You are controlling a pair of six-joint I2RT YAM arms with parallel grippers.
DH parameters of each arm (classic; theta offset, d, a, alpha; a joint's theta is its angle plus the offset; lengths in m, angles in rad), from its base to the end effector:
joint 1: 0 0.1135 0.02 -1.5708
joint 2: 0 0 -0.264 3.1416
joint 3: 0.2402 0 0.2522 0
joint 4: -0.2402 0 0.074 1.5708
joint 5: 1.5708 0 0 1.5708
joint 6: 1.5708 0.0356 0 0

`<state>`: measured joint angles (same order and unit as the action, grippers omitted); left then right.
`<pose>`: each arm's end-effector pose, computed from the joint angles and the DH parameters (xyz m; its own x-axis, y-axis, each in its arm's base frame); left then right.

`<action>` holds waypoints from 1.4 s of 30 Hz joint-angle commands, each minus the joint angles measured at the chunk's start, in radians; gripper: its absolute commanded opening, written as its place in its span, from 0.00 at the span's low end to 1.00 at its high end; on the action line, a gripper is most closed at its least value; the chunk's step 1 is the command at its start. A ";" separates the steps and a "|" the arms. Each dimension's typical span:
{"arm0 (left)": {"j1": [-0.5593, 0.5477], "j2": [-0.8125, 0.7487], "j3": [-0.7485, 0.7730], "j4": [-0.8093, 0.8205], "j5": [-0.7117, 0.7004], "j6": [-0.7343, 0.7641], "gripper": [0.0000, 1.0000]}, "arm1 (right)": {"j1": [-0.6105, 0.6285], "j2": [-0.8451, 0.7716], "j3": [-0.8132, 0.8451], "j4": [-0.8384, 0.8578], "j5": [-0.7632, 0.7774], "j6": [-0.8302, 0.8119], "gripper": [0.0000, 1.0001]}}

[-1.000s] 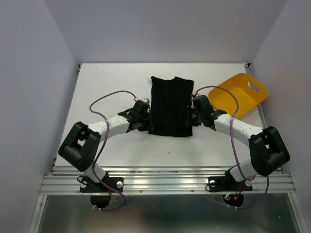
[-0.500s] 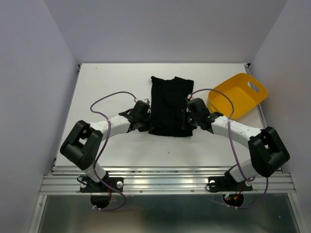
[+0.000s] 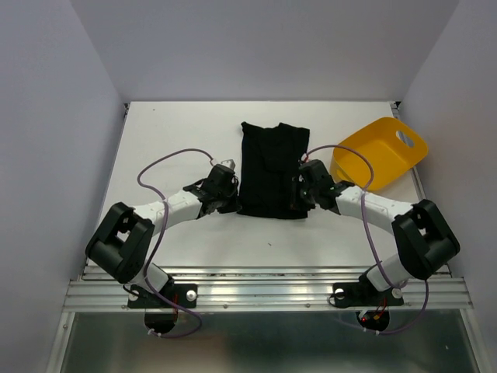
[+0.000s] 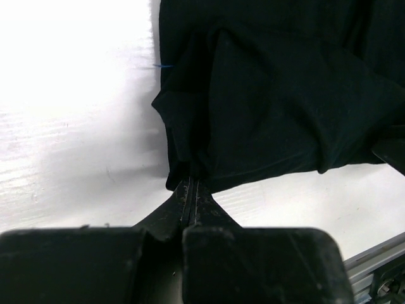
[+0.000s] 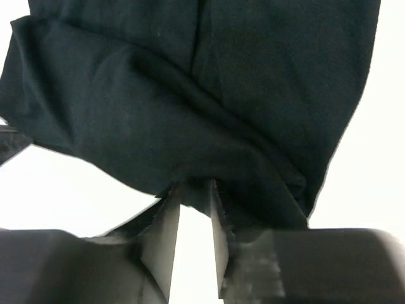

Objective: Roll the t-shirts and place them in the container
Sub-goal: Roll the T-shirt to the center of the board.

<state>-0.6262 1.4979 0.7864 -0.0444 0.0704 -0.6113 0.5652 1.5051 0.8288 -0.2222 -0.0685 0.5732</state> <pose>0.2458 -0.1809 0.1872 -0.8145 -0.1174 -0.5682 0.1937 0.8680 -0.4571 0.2516 0.1624 0.1847 -0.8644 0.0925 -0.4942 -0.1208 0.9159 0.3827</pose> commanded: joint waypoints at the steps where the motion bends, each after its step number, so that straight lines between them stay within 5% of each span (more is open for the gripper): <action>1: 0.002 -0.060 -0.030 0.015 -0.021 -0.004 0.00 | 0.007 -0.133 -0.045 0.034 0.062 0.027 0.41; 6: 0.002 -0.057 -0.032 0.024 -0.011 -0.005 0.00 | 0.007 -0.293 -0.105 -0.037 0.220 0.051 0.61; 9: 0.003 -0.044 -0.024 0.029 -0.003 -0.004 0.00 | 0.007 -0.283 -0.138 -0.063 0.210 0.068 0.63; 21: 0.002 -0.025 -0.019 0.037 0.005 0.001 0.00 | 0.007 -0.218 -0.160 -0.016 0.202 0.082 0.48; 29: 0.002 -0.027 -0.016 0.035 0.009 0.004 0.00 | 0.007 -0.212 -0.161 0.007 0.259 0.086 0.01; 42: 0.032 -0.087 -0.052 0.023 0.002 0.012 0.00 | -0.013 -0.287 -0.206 0.001 0.296 0.105 0.01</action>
<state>-0.6144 1.4704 0.7570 -0.0326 0.0849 -0.6136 0.5629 1.2568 0.6369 -0.2539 0.1741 0.6647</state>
